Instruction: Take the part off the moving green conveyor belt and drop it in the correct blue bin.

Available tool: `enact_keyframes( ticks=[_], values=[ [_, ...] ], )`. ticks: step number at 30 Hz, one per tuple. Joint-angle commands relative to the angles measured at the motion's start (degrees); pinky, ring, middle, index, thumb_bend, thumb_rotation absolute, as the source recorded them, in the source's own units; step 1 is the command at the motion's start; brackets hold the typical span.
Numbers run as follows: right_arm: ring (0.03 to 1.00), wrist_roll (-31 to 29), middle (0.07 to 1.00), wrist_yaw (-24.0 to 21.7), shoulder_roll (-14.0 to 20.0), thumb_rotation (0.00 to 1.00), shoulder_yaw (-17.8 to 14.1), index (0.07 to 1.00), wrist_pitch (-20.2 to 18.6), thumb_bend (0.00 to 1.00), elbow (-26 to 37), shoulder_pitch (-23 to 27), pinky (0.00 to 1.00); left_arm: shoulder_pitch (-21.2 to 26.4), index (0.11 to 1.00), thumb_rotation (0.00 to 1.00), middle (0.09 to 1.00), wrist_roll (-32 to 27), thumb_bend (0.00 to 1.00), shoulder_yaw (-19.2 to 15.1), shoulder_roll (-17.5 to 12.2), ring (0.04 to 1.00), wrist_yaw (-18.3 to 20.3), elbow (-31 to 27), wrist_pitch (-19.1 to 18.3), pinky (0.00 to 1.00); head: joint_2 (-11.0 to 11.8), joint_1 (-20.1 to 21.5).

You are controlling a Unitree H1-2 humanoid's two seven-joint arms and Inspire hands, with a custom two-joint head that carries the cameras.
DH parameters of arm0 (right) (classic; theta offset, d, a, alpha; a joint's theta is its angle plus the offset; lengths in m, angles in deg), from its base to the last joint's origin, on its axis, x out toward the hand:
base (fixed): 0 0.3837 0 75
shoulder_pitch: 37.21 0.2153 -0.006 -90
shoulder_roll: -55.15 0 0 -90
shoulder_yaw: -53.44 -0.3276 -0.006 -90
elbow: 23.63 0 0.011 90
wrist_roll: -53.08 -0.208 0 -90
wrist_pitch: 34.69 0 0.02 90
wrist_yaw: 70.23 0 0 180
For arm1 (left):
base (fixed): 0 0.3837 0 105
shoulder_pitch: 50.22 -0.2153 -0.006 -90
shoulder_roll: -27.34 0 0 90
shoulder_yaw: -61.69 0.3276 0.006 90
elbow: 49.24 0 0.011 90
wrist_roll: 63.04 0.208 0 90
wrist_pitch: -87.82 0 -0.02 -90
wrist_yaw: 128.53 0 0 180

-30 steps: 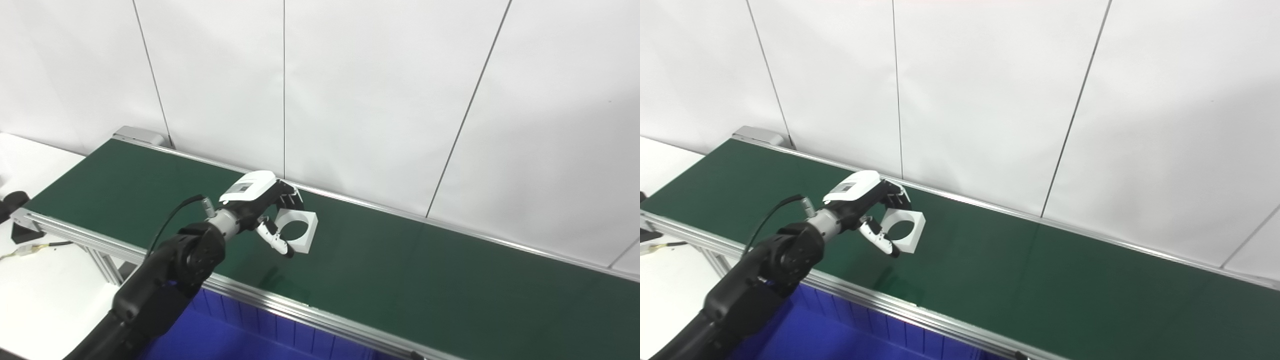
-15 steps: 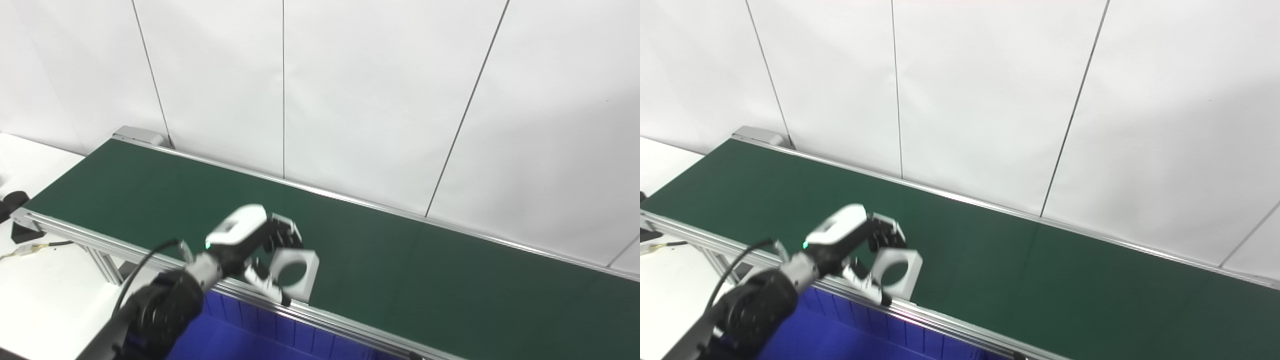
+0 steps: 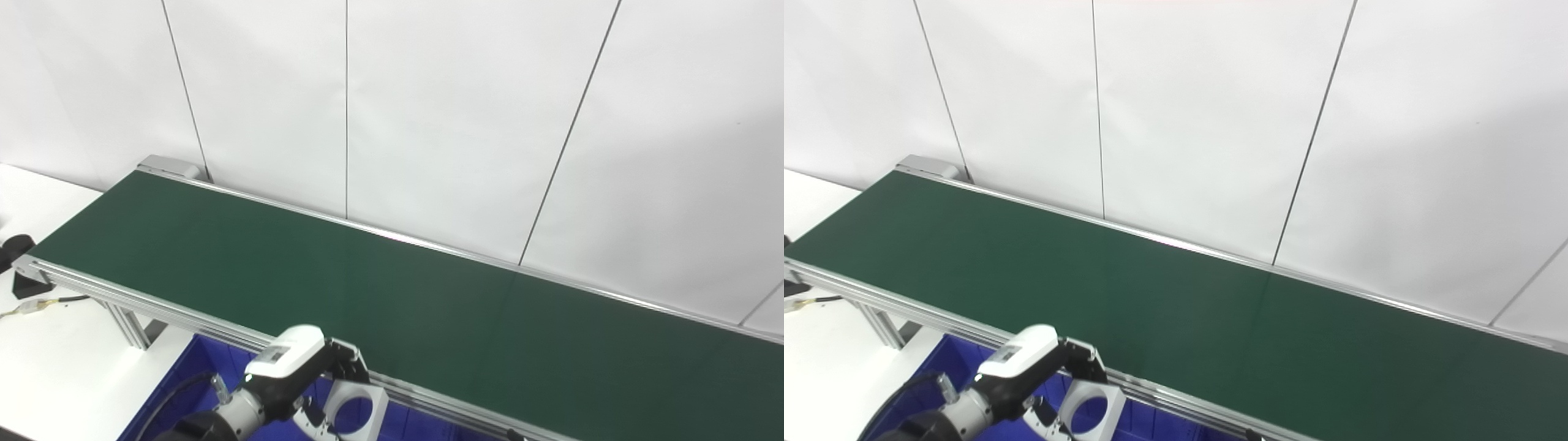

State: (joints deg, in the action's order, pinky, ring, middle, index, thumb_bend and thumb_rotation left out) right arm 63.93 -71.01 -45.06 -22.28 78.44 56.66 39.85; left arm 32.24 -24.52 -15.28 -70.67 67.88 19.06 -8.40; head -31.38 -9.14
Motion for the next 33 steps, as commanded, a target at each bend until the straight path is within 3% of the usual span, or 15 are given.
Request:
enact_keyframes(
  ticks=[1, 13, 18, 23, 33],
  values=[
    [0.797, -0.27, 0.852, -0.56, 0.08, 0.37, -0.44, 0.907, 0.06, 0.61, 2.28, -0.02, 0.73, 0.04, 0.494, 0.00, 0.475, 1.11, 0.52, 0.08, 0.17, 0.541, -1.36, -1.36, 1.74, 0.63, -0.58, 0.11],
    [0.789, -1.09, 0.845, -2.01, 1.02, 0.37, -1.64, 0.902, -2.26, 0.63, 5.75, -0.24, 0.72, -1.67, 0.501, 0.00, 0.461, 6.41, 0.52, 2.53, 0.97, 0.496, -6.39, 6.73, 5.92, 0.57, -5.12, -0.96],
    [0.788, -2.00, 0.841, -2.73, 1.36, 0.40, -2.25, 0.898, -3.28, 0.64, 6.36, 0.22, 0.72, -1.39, 0.500, 0.00, 0.462, 6.56, 0.52, 3.01, 1.65, 0.493, -5.99, 7.95, 5.80, 0.57, -7.06, -1.52],
    [0.782, -2.15, 0.843, -3.32, 1.59, 0.48, -3.15, 0.900, -5.61, 0.67, 7.49, 0.92, 0.72, -0.41, 0.501, 0.00, 0.464, 6.40, 0.52, 3.45, 2.22, 0.502, -6.06, 9.36, 5.80, 0.59, -11.06, -2.23],
    [0.774, -2.90, 0.835, -4.22, 2.23, 0.53, -4.38, 0.900, -6.62, 0.71, 7.87, 2.31, 0.70, 0.98, 0.498, 0.00, 0.464, 5.42, 0.52, 3.27, 4.04, 0.477, -4.25, 9.85, 3.41, 0.57, -14.28, -2.98]
  ],
)
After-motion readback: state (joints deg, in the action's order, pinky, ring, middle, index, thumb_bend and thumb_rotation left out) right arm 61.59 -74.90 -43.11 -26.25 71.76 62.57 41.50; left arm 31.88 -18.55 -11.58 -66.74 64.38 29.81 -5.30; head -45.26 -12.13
